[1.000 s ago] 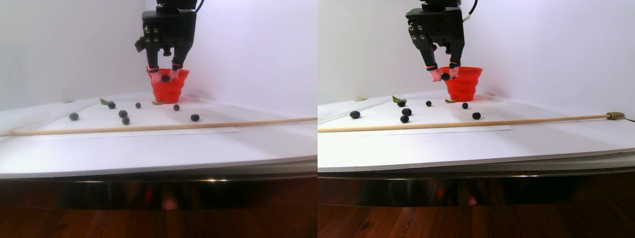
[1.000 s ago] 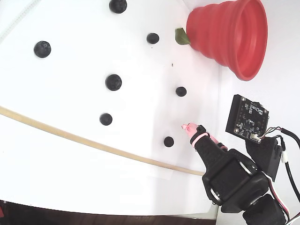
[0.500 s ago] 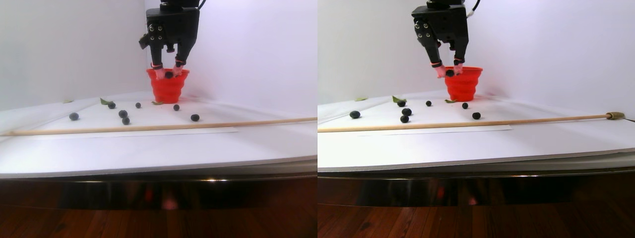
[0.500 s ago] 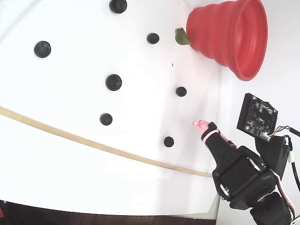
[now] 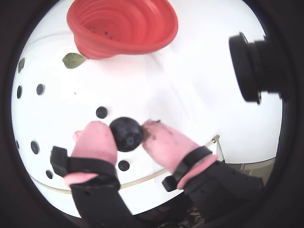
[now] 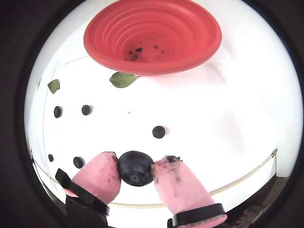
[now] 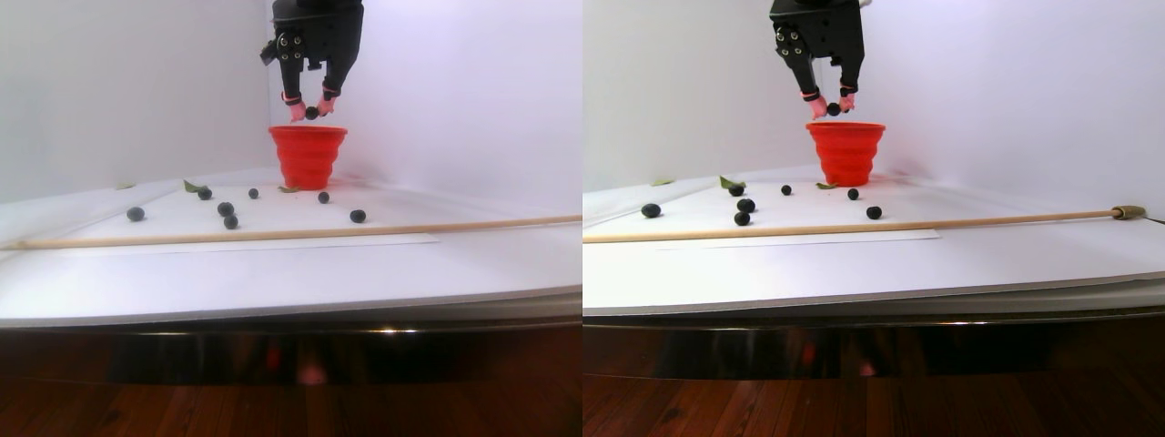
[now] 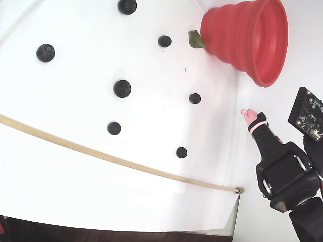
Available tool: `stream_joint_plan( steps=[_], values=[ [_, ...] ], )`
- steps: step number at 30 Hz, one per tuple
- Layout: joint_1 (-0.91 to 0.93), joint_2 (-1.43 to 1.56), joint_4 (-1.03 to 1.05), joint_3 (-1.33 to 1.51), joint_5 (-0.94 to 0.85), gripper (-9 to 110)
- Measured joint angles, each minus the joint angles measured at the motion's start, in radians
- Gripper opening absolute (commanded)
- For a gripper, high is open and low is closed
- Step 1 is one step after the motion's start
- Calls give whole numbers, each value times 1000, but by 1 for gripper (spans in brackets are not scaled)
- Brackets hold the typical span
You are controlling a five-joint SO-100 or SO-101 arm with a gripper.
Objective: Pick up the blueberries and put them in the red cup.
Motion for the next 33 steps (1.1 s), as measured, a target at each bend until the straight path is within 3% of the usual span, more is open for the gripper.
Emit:
stream_joint_plan(
  steps=[33],
  values=[
    [0, -193, -78, -242, 63, 13]
  ],
)
